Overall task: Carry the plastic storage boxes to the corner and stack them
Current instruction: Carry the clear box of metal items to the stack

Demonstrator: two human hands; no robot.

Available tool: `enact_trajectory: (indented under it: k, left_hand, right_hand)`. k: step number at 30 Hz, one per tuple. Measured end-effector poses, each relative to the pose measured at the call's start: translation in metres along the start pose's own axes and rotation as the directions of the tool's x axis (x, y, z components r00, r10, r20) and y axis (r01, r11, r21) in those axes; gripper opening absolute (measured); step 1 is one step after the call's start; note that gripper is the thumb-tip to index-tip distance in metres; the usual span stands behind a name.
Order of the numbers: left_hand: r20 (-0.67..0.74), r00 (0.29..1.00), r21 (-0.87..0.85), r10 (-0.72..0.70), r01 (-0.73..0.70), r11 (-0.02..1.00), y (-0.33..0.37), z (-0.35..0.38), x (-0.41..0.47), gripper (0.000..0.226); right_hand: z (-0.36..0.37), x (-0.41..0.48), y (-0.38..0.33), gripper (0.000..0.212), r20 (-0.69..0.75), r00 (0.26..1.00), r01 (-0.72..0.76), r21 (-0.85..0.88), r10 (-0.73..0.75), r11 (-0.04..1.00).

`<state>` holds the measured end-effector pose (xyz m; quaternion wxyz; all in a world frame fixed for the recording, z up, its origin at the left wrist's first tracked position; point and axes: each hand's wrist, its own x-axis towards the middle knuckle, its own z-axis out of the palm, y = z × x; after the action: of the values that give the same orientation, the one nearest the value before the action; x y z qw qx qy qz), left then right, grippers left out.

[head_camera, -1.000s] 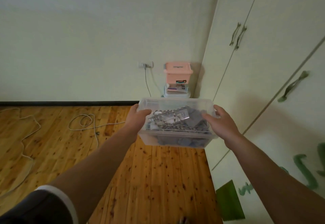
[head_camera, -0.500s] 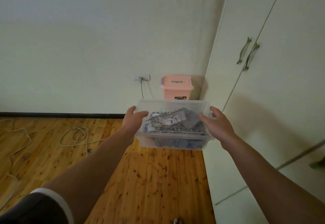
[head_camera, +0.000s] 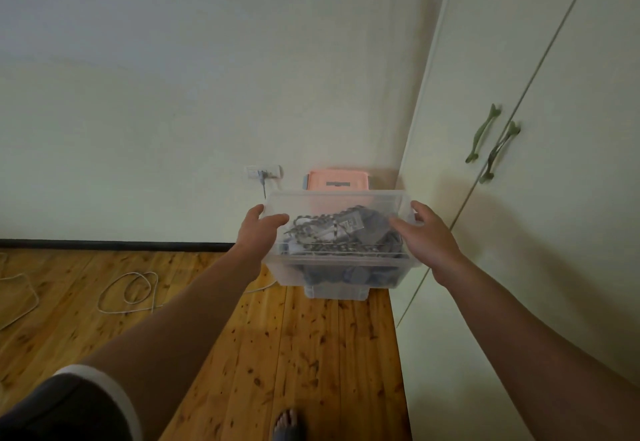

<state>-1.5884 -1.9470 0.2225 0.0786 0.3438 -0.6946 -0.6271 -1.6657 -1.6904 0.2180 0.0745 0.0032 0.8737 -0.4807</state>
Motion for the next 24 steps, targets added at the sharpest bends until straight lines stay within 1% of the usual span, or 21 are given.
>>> enact_trajectory:
  k: [5, 8, 10, 12, 14, 19, 24]
  left_hand:
    - [0.017, 1.0, -0.018, -0.008, 0.008, 1.0, 0.02, 0.02, 0.045, 0.065]
    - [0.041, 0.999, -0.004, -0.023, 0.024, 1.0, 0.037, 0.034, 0.088, 0.066]
    - [0.06, 0.998, 0.007, -0.018, 0.018, 1.0, 0.042, 0.038, 0.099, 0.063]
    - [0.08, 0.997, -0.009, 0.002, -0.001, 1.0, 0.052, 0.046, 0.13, 0.064]
    - [0.1, 0.995, -0.001, 0.0, 0.001, 1.0, 0.064, 0.054, 0.162, 0.066]
    - [0.148, 0.989, -0.002, -0.007, 0.007, 1.0, 0.087, 0.065, 0.23, 0.066]
    - [0.162, 0.987, 0.0, -0.004, 0.004, 1.0, 0.104, 0.069, 0.289, 0.064]
  right_hand:
    - [-0.002, 0.049, -0.013, 0.069, -0.005, 1.0, -0.013, -0.006, 0.013, 1.0]
    - [0.003, 0.091, -0.024, 0.07, -0.032, 0.999, -0.041, 0.003, 0.041, 0.999]
    - [0.003, 0.1, -0.027, 0.069, -0.026, 0.999, -0.046, 0.004, 0.046, 0.999]
    - [0.008, 0.127, -0.031, 0.069, -0.045, 0.998, -0.046, 0.006, 0.046, 0.999]
    - [0.015, 0.154, -0.039, 0.07, -0.063, 0.995, -0.075, -0.001, 0.074, 0.997]
    - [0.032, 0.218, -0.059, 0.074, -0.09, 0.992, -0.095, -0.036, 0.091, 0.995]
    - [0.049, 0.272, -0.077, 0.074, -0.084, 0.99, -0.114, -0.022, 0.112, 0.993]
